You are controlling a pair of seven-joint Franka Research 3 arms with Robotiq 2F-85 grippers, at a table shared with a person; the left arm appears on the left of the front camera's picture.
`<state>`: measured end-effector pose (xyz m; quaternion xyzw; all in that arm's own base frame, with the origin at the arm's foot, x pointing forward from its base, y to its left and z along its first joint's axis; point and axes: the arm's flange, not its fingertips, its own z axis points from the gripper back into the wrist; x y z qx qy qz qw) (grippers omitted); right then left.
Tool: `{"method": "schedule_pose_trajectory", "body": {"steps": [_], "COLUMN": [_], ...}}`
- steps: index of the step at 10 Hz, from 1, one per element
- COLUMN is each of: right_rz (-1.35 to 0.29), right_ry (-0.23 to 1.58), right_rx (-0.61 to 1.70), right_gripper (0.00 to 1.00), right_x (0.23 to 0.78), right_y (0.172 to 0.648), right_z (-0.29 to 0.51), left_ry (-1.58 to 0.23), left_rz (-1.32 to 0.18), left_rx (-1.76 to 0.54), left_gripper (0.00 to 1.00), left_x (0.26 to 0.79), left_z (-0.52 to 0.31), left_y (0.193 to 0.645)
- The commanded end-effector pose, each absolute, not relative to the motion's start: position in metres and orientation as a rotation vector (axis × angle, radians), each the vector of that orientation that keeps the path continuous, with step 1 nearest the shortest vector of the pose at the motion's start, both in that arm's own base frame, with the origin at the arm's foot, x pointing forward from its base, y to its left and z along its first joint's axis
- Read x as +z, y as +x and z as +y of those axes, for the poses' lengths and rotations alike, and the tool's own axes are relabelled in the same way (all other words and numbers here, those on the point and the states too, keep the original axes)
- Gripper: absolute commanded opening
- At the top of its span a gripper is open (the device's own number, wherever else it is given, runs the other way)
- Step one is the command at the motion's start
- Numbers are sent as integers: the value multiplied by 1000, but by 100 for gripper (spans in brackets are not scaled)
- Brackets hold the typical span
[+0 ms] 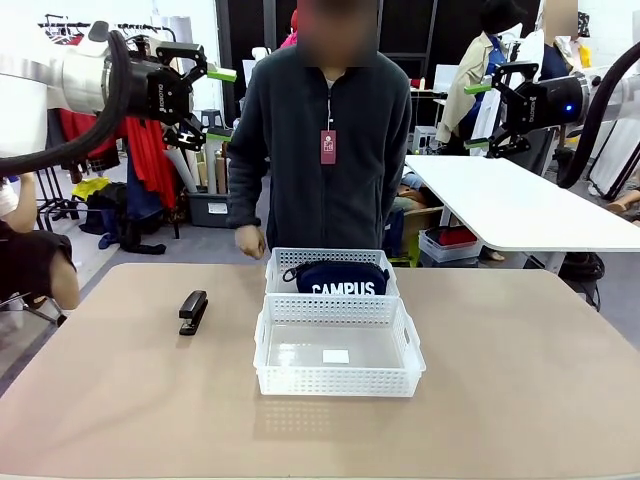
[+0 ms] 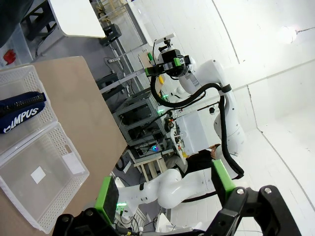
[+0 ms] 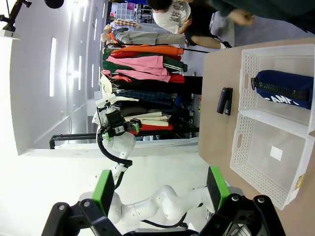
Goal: Distribute items into two baskets.
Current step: Pick up the Stapler that the person points to.
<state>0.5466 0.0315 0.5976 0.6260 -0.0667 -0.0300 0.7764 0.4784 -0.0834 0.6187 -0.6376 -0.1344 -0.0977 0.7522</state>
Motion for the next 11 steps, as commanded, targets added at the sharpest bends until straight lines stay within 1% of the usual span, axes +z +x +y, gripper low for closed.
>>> {"method": "schedule_pose_trajectory", "body": {"steps": [1,11], "right_rz": [-136,-136], "right_ry": [1359,1359], "right_rx": [-65,-65], "right_gripper": [100,100], "right_x": [600,600], "right_y": [545,545], "right_z": [33,33], "left_ry": [-1398,-1398], "left_rz": [-288,-288], "left_rx": [-210,-210], "left_gripper": [100,100], "left_x": [621,621], "left_z": [-84,-84], "left_y": [477,477]}}
